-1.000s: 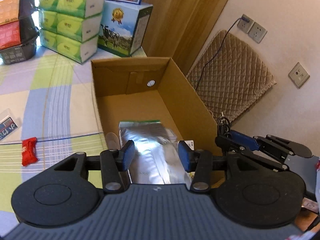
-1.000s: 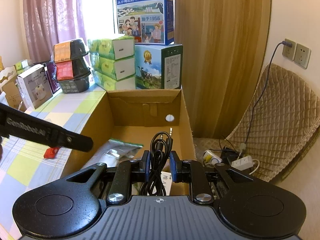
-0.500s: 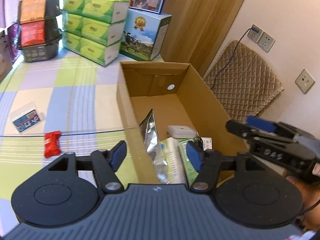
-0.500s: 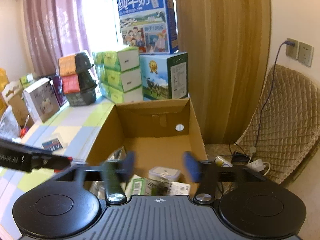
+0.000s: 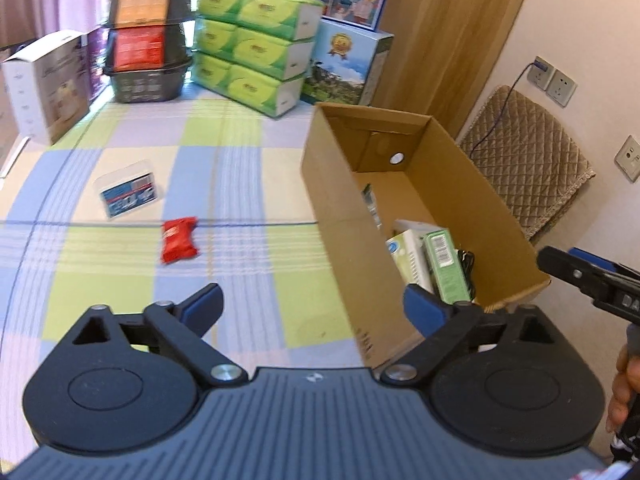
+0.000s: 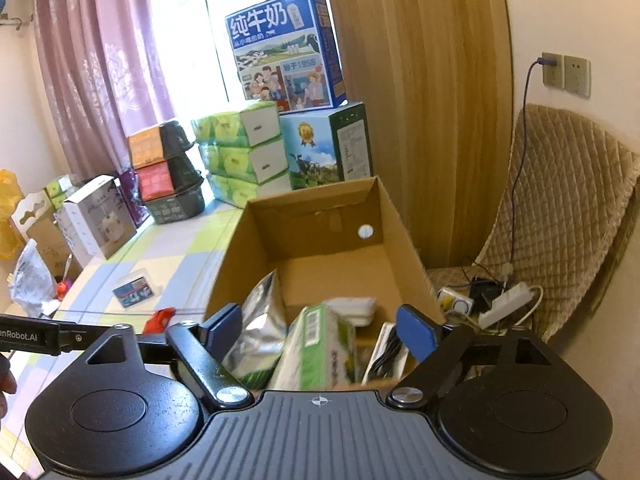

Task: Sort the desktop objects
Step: 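Release the foil bag with the left tool while the right tool drops the black cable into the box, then move both tools back toward the clear plastic box and red candy packet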

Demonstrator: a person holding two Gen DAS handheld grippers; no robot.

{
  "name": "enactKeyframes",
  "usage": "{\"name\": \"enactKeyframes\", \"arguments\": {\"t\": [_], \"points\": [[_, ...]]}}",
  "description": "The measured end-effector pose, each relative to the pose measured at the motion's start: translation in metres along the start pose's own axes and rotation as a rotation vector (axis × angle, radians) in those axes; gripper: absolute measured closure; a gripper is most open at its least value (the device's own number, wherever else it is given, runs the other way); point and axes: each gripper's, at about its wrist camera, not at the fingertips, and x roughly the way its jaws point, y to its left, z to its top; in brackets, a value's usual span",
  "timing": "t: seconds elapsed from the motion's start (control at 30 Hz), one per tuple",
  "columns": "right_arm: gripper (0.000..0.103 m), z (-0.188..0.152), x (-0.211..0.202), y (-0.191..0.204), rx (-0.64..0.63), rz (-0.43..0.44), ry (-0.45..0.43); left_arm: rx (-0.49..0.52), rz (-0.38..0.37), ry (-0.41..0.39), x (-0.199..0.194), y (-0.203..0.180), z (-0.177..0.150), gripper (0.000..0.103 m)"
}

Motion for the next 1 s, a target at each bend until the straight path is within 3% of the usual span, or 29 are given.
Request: {"name": "enactKeyframes", "arguments": {"t": [0.17,0.53,1.0], "points": [[0.002,-0.019,-0.016,0.028,-0.021,0.03,-0.001,-0.029,0.037,-0.01,-0.024,0.026,-0.022,0.002],[0.002,-0.046,-0.029,0.091,-0.05,0.103,0.041,-0.066,0.179,-0.06,-0.071,0.086,-0.056,0.002],[0.002,-0.064,-0.015,0.142,-0.117,0.157,0.098,-0.147,0.237,-0.081,-0.094,0.135,-0.076,0.002]]}}
